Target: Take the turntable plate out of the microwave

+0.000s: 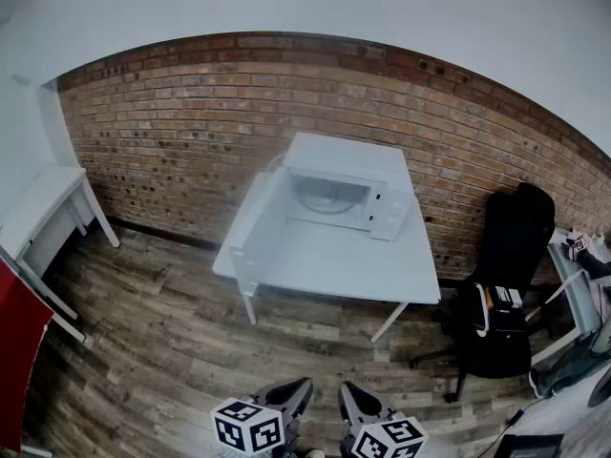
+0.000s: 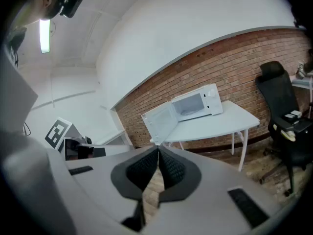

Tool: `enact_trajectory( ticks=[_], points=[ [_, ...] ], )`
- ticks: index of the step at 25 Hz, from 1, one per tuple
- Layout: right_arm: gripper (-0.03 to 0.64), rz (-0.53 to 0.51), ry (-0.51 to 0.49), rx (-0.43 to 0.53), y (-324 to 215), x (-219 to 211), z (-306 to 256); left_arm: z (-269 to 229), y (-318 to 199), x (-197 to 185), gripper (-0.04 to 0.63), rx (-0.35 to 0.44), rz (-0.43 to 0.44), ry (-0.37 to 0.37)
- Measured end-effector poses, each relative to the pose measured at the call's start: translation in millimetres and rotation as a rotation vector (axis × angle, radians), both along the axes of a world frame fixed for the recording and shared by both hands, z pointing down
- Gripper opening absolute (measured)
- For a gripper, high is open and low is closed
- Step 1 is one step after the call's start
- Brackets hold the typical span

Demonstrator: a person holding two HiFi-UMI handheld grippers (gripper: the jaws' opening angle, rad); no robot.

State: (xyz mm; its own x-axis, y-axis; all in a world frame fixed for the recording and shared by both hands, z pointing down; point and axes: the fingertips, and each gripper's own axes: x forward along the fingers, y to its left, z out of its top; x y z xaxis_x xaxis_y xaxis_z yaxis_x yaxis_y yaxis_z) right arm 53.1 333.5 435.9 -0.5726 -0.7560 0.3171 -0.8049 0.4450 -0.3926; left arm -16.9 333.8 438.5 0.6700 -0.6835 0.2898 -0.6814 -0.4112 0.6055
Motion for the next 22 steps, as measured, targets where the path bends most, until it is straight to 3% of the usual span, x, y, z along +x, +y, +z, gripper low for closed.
enact_trajectory(
  ticks=[22],
  points=[
    [0.020,0.000,-0.017,-0.006,-4.1,16.0,2.4,2.5,-1.2,12.6,0.009,-0.008,-0.017,-0.014]
  ],
)
